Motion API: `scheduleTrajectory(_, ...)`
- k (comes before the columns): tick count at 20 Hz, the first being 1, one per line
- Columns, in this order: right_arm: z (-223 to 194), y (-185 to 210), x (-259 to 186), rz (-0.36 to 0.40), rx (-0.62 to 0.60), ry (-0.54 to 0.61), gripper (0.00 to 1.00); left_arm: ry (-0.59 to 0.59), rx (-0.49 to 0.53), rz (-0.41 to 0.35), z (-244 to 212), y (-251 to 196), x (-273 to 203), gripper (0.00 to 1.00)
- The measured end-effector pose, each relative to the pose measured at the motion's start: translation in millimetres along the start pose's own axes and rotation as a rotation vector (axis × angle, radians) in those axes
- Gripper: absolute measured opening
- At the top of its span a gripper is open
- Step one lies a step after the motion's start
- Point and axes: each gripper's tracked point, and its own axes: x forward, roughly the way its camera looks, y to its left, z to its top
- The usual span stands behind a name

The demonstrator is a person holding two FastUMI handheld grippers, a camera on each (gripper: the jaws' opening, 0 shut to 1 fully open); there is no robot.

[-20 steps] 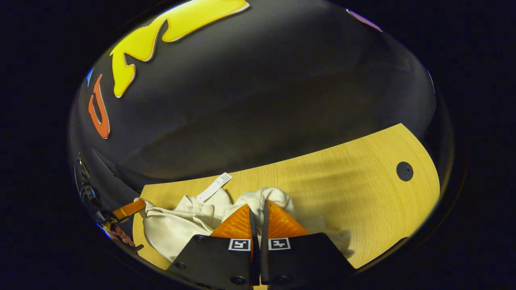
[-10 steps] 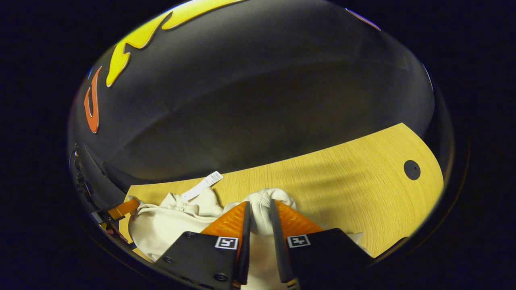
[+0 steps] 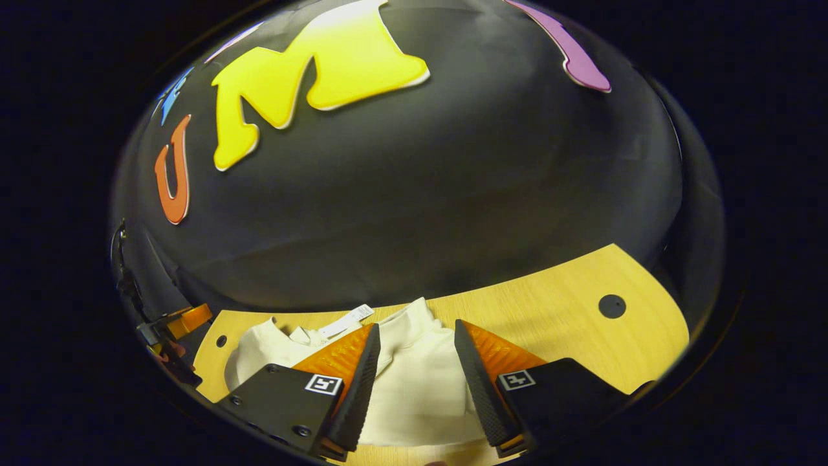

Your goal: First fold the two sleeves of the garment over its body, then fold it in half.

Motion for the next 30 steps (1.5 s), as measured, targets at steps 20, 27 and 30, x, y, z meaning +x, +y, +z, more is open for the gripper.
scheduleTrajectory(20, 71, 97, -368, 0.056, -0.207, -0.47, 0.94, -0.392, 0.039, -0.065, 110, -54, -380, 0.99)
scheduleTrajectory(27, 34, 102, -392, 0.078, -0.178, -0.417, 0.94, -0.429, 0.04, -0.1, 93, -78, -420, 0.99)
scheduleTrajectory(30, 38, 100, -395, 0.078, -0.16, -0.441, 0.93, -0.435, 0.043, -0.098, 95, -77, -422, 0.9)
